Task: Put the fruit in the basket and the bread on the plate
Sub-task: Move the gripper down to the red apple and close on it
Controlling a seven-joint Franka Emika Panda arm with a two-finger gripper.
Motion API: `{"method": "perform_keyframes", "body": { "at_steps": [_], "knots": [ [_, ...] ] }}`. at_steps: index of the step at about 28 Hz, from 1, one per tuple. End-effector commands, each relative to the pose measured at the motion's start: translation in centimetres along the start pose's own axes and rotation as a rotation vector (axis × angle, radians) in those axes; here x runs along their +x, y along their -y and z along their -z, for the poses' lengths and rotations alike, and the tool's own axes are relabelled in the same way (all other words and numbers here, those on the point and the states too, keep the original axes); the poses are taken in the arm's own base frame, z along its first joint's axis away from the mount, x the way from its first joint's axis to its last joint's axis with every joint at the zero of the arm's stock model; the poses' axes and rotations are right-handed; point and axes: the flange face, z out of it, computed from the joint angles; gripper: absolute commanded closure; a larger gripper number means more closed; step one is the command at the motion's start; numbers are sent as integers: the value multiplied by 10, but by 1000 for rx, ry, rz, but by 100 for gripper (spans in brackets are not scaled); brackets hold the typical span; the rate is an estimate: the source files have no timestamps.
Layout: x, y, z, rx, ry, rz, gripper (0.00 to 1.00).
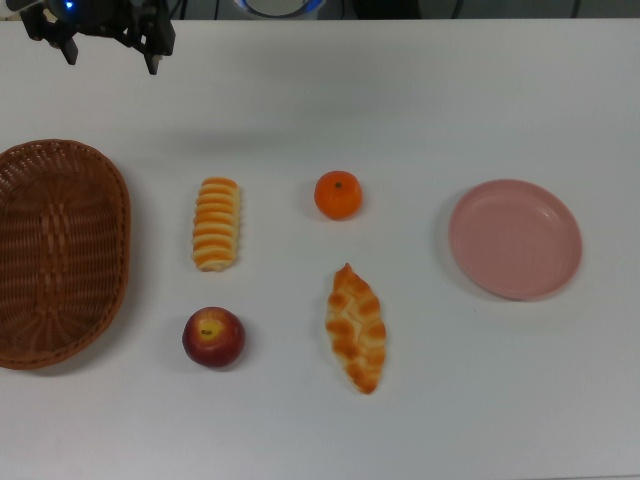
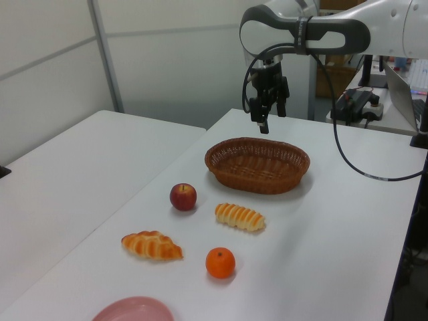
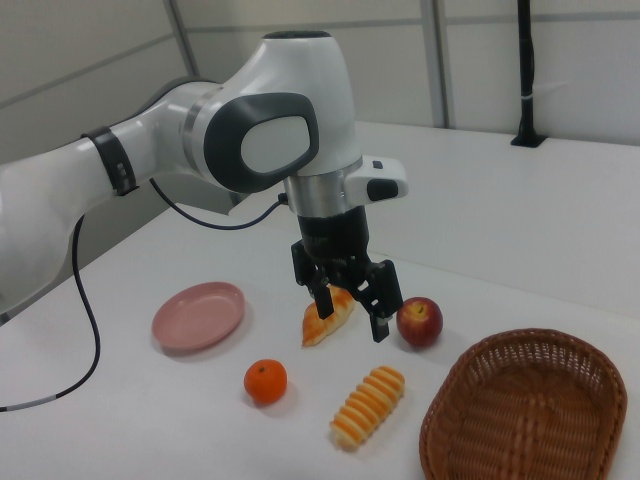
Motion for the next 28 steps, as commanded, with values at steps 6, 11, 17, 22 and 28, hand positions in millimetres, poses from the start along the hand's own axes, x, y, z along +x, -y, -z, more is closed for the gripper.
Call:
{"method": "perform_keyframes", "body": {
  "at_steps": [6, 11, 17, 22, 28],
  "knots": [
    [102, 99, -58, 37, -325, 64, 0],
    [123, 117, -75, 36, -412, 52, 0],
    [148, 143, -111, 36, -498, 81, 0],
    [163, 148, -146, 11, -519, 90, 0],
    [171, 151, -181, -25, -480, 115, 0]
  ]
}}
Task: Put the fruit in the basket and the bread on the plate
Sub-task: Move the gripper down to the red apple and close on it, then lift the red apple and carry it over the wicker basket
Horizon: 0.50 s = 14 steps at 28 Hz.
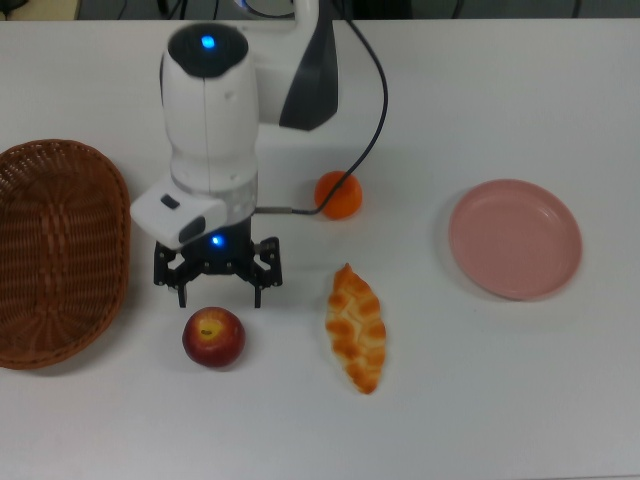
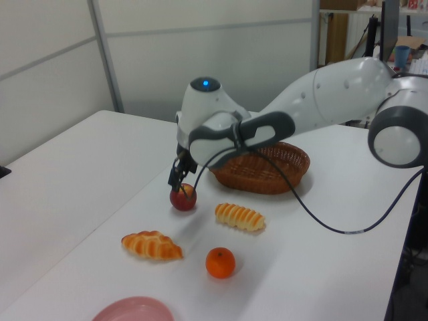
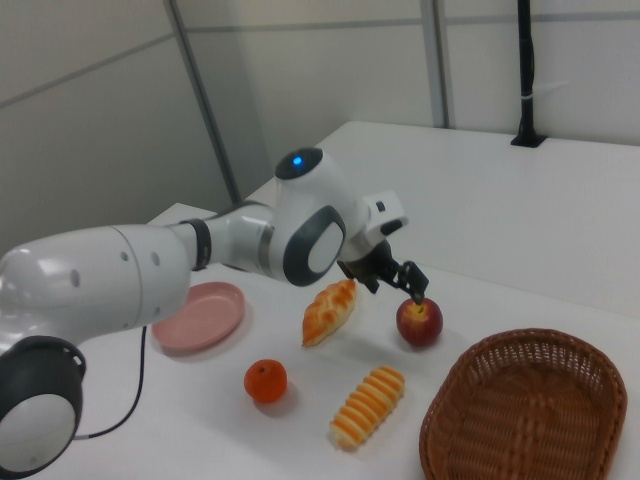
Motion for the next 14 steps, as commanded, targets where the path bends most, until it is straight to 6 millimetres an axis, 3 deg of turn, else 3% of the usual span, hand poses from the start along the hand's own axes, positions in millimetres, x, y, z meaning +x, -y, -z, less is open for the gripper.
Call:
{"method": "perform_keyframes", "body": {
  "at_steps": [1, 14],
  "knots": [
    [-2, 5, -24, -25, 9, 8, 0],
    [-12, -1, -56, -74, 27, 56, 0]
  ]
}}
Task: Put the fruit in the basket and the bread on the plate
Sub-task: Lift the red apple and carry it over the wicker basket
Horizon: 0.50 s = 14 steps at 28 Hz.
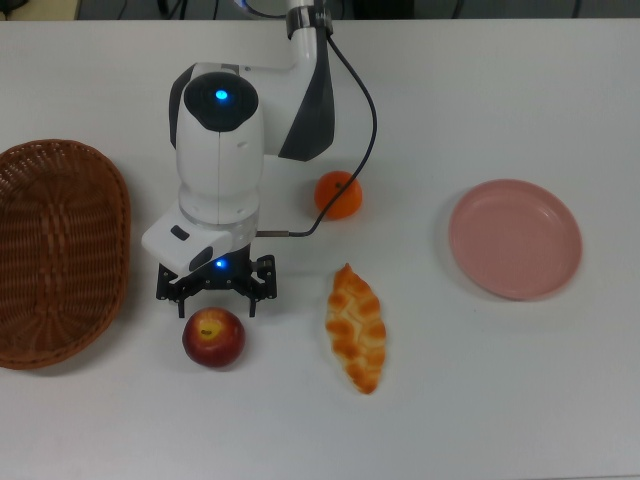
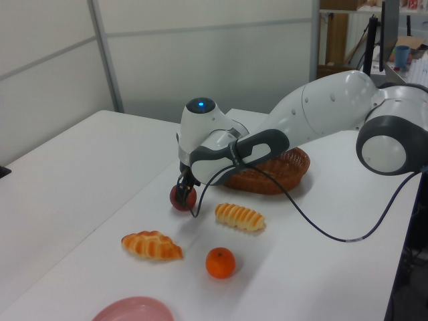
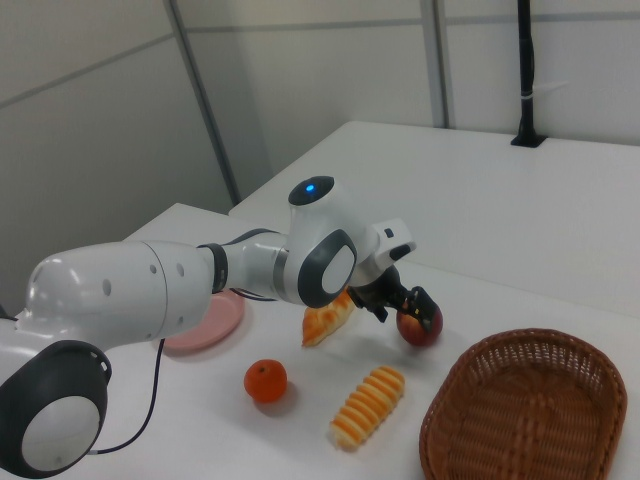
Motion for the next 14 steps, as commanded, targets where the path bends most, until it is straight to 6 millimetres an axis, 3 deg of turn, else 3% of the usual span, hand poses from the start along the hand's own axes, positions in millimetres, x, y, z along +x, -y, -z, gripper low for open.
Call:
{"method": "perform_keyframes", "body": {
  "at_steps": [1, 14],
  "knots": [
    [4, 0, -13, -30, -46, 3, 0],
    [13, 4, -18, -31, -188, 12, 3]
  ]
}}
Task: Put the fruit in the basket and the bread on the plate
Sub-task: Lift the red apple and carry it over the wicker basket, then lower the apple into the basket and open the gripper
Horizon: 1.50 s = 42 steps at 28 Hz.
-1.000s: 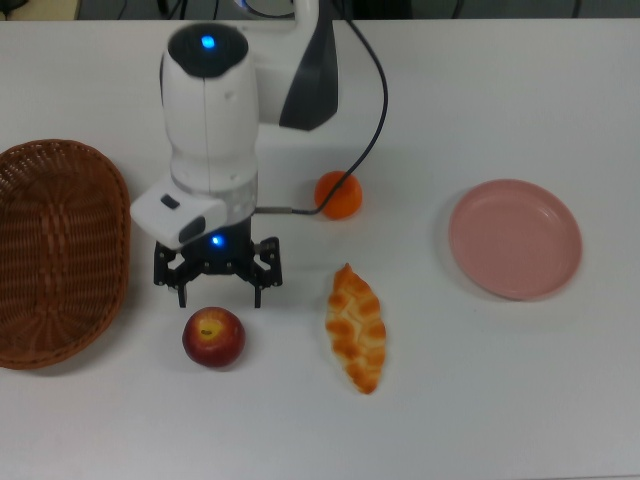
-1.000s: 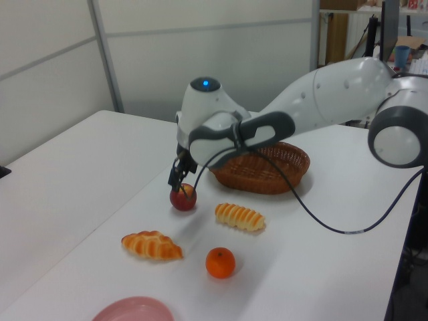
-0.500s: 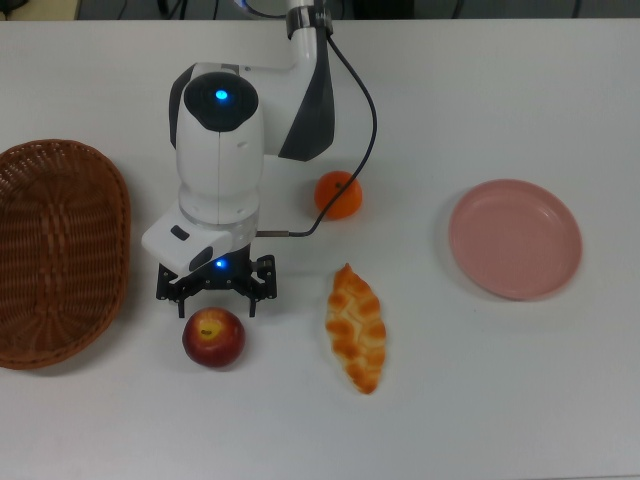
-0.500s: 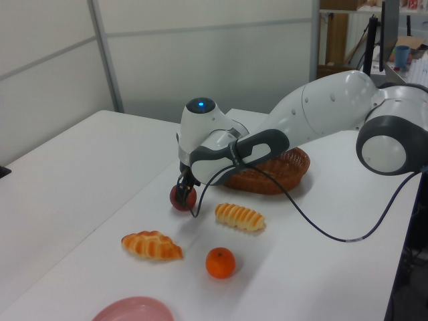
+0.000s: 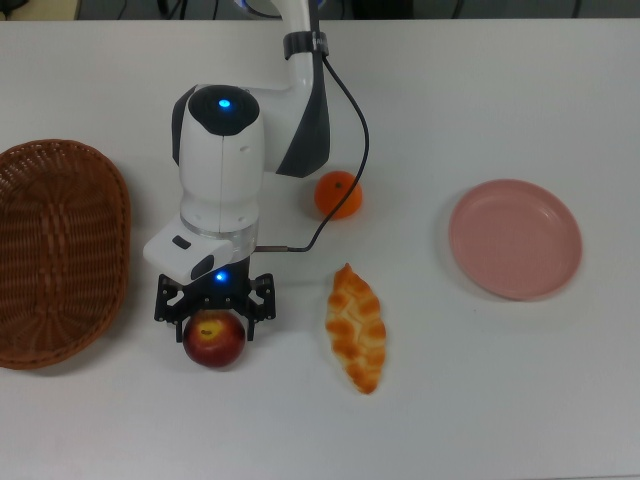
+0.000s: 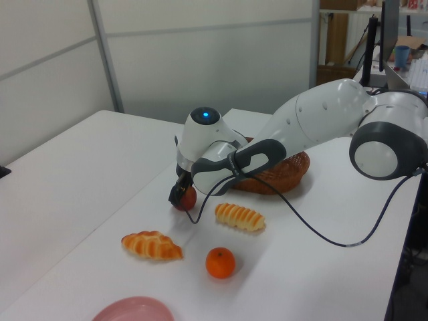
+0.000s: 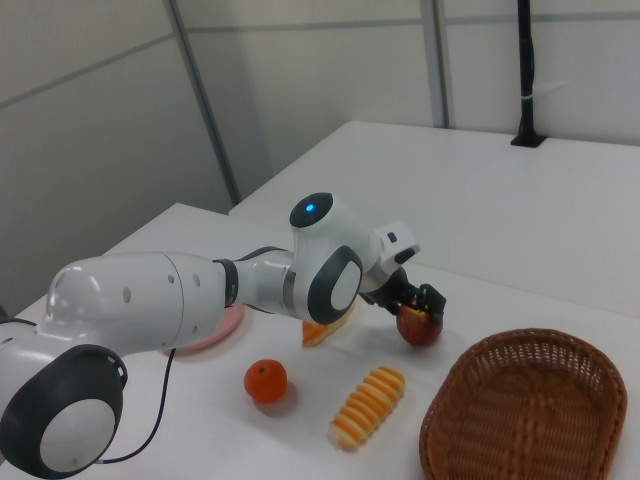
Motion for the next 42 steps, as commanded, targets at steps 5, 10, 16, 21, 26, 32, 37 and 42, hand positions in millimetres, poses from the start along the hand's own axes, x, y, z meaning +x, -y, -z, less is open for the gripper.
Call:
{"method": "perform_keyframes", "body": {
  "at_steps": [5, 10, 16, 21, 26, 32, 37, 42],
  "knots": [
    [4, 5, -5, -29, -46, 25, 70],
    [3, 3, -5, -32, -42, 25, 100],
    [10, -6, 9, -31, -64, -28, 100],
    [26, -39, 54, -49, -125, -150, 100],
    [20, -103, 102, -73, -66, -266, 100],
    [-11, -154, 106, -103, 118, -286, 100],
    [-41, -189, 83, -116, 219, -253, 100],
    [-63, -202, 47, -135, 273, -233, 100]
  ]
}}
